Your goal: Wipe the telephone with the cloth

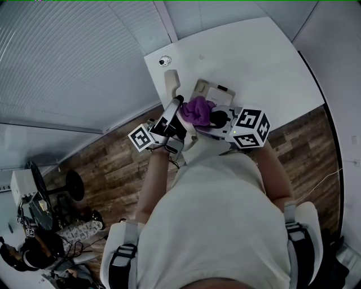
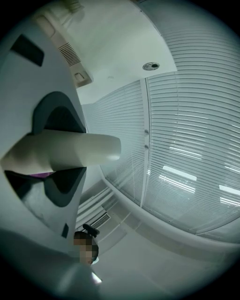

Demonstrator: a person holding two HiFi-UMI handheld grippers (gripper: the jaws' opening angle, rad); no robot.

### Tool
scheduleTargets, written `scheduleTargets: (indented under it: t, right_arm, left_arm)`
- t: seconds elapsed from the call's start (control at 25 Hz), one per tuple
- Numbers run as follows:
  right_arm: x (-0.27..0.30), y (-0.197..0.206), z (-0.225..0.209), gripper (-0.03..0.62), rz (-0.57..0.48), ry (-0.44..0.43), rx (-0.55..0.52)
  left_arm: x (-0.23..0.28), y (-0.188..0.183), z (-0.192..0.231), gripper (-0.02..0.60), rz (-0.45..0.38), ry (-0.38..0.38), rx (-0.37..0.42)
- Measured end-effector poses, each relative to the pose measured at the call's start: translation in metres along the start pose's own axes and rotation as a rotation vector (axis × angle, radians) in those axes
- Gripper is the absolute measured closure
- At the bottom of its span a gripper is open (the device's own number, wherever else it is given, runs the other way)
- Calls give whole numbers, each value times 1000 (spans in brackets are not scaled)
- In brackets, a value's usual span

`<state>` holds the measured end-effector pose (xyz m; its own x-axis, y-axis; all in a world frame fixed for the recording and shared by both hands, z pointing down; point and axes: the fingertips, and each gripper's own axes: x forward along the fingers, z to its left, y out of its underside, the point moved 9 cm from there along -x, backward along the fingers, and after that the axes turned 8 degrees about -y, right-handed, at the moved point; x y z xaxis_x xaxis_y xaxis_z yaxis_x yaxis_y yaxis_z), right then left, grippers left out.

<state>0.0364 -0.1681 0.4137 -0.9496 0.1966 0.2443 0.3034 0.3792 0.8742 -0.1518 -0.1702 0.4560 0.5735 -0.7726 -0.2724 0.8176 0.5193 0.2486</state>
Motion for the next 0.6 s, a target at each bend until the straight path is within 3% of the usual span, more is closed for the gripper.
scheduleTargets:
  t: [0.6]
  right_arm:
    - [-1,24,7,474,35,4,39]
  left_arm:
    - [-3,-15,2,357,-48,-37,32]
